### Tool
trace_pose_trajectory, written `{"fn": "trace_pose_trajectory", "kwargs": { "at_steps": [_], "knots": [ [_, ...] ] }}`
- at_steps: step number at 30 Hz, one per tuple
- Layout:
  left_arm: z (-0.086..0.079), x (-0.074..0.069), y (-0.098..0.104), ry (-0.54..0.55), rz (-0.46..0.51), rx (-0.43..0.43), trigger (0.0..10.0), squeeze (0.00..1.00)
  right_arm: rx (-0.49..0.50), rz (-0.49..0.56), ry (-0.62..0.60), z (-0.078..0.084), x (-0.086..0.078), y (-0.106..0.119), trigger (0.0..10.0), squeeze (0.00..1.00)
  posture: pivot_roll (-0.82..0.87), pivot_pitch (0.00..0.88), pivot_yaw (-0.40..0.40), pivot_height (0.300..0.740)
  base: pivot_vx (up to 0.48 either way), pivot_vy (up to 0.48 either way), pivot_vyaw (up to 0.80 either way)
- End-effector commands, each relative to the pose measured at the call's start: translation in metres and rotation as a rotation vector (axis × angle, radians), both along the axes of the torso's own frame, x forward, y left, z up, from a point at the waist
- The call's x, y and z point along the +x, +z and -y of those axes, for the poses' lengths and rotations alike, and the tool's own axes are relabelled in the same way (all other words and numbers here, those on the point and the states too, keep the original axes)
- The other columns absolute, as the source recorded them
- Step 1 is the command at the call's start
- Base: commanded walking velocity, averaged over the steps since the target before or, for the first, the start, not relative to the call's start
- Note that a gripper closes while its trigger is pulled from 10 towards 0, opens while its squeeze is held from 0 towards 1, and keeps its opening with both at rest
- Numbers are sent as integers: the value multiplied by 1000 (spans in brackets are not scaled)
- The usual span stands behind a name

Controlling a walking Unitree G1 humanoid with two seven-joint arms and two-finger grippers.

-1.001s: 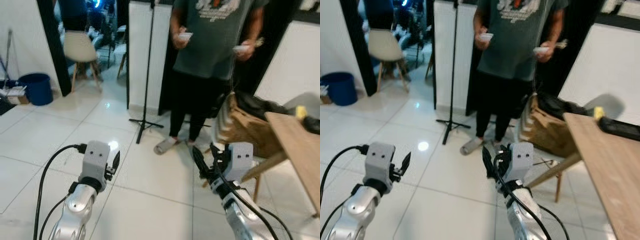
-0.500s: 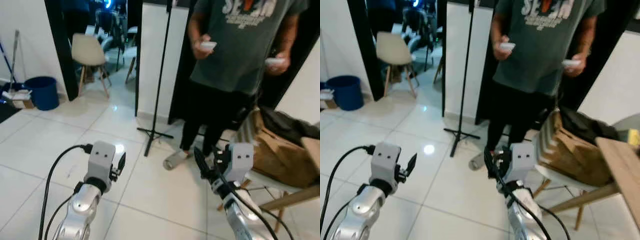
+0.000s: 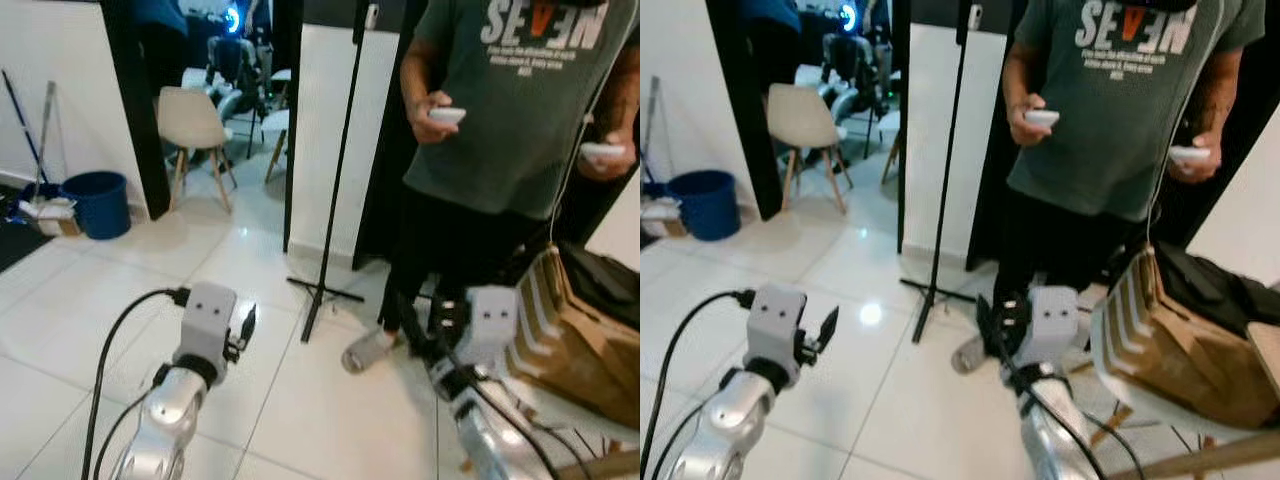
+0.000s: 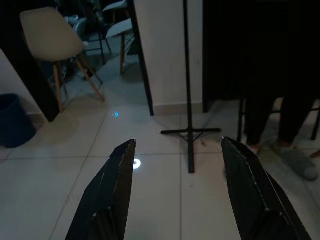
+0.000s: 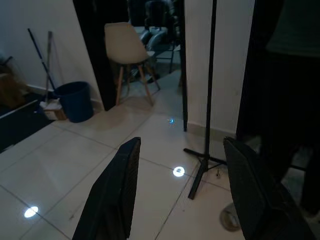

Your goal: Setting the table

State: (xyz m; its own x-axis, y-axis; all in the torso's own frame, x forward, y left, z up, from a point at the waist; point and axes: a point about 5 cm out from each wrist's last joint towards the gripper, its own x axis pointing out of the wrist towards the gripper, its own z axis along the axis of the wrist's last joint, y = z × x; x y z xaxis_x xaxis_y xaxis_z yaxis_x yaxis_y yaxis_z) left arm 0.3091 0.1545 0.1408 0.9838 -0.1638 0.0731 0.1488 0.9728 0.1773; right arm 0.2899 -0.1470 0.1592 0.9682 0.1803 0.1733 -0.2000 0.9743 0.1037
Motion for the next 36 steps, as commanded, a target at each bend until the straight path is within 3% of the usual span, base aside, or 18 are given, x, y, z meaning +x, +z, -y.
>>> {"fn": "trace_pose_trajectory", "kwargs": {
  "at_steps": [1,9,14,36],
  "knots": [
    [2,-1,-3,-7,-14,1,10000,0,-14,-14,-19,6,-2,-3,10000,0,24,0,28,740,382,0,0],
    [3,-1,-4,-8,-22,-1,10000,0,-20,-18,-20,5,-3,-4,10000,0,21,0,29,740,359,0,0],
    [4,-1,-5,-6,-35,-4,10000,0,-24,-17,-23,6,-3,-4,10000,0,18,0,29,740,0,0,0],
    [8,-3,-8,-27,-74,-18,10000,0,-54,11,9,-1,-8,-2,10000,0,19,6,32,740,0,0,743]
  ]
}}
